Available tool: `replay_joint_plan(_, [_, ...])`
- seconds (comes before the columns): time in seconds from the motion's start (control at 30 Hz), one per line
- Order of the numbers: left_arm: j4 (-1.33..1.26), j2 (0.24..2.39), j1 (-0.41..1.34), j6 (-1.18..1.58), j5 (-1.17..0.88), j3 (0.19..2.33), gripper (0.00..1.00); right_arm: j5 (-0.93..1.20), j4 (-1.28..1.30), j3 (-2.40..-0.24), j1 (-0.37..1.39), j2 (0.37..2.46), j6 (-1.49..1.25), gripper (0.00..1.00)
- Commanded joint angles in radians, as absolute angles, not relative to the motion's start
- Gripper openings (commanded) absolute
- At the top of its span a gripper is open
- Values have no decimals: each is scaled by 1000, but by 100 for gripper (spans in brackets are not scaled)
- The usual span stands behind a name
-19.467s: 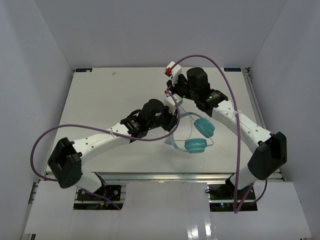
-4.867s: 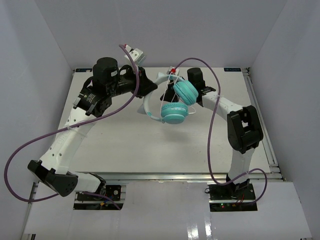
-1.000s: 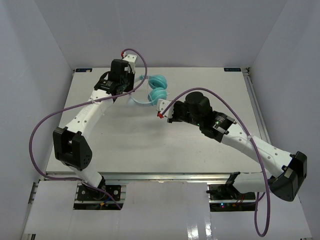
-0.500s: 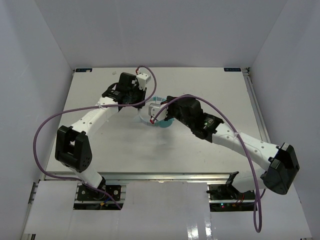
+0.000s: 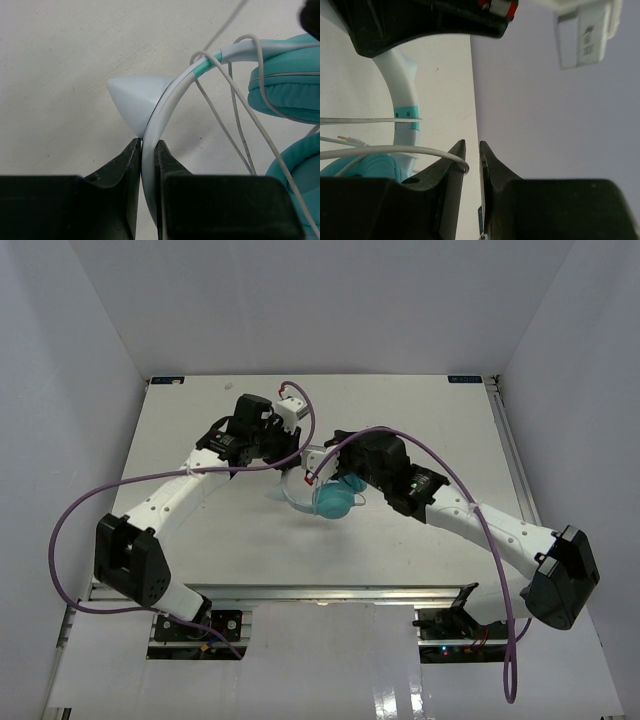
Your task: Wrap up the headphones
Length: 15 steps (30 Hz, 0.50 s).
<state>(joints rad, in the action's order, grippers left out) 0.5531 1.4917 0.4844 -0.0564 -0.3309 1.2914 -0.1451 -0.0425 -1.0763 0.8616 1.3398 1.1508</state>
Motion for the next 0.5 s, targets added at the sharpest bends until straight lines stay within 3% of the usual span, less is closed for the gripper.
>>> replay_joint_plan(0.0, [523,1359,491,-51,-460,1280,0,-50,-26,-1080,801,1309,1059,23])
replay_joint_plan(0.47, [546,1284,502,-43,-523,1298,0,375,61,-1187,596,1383,764,21])
